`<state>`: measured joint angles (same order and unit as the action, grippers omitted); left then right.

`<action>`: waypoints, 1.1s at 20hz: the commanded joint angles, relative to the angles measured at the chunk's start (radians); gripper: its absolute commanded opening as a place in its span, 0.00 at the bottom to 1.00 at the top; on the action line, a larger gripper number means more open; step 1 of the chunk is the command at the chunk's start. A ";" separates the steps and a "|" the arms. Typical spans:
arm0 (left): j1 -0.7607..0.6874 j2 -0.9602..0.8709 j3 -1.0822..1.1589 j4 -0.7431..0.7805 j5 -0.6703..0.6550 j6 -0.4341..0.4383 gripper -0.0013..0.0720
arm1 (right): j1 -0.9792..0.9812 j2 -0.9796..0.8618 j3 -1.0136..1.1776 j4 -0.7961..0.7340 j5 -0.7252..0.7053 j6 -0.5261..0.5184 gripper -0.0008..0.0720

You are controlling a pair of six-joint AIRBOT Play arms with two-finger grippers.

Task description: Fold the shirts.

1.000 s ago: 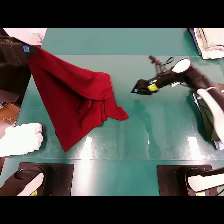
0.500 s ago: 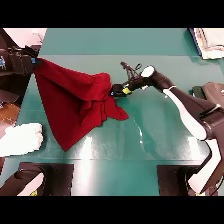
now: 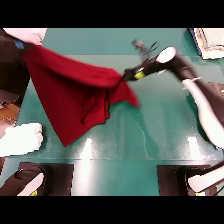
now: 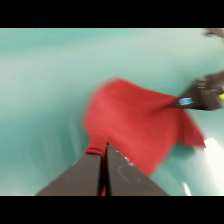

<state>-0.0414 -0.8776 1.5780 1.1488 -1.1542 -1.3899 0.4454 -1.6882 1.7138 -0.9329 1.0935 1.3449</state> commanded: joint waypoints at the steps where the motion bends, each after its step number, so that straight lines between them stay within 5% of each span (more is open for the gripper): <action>1: 0.000 0.000 0.189 -0.016 0.029 0.002 0.05 | -0.149 0.262 0.006 -0.121 -0.001 0.023 0.03; 8: 0.000 0.002 0.466 -0.212 0.040 0.002 0.05 | -0.340 0.587 0.259 -0.184 0.002 0.023 0.03; 15: 0.000 0.028 0.497 -0.502 0.053 0.002 0.05 | -0.430 0.766 0.341 -0.222 0.022 0.025 0.03; 22: 0.001 -0.058 0.285 -0.183 -0.119 -0.078 0.05 | -0.455 0.588 0.341 -0.219 0.296 0.129 0.03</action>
<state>-0.0418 -0.8928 1.9644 0.8242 -1.1912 -1.4261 -0.0216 -1.0084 2.0525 -1.1465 1.2423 1.4223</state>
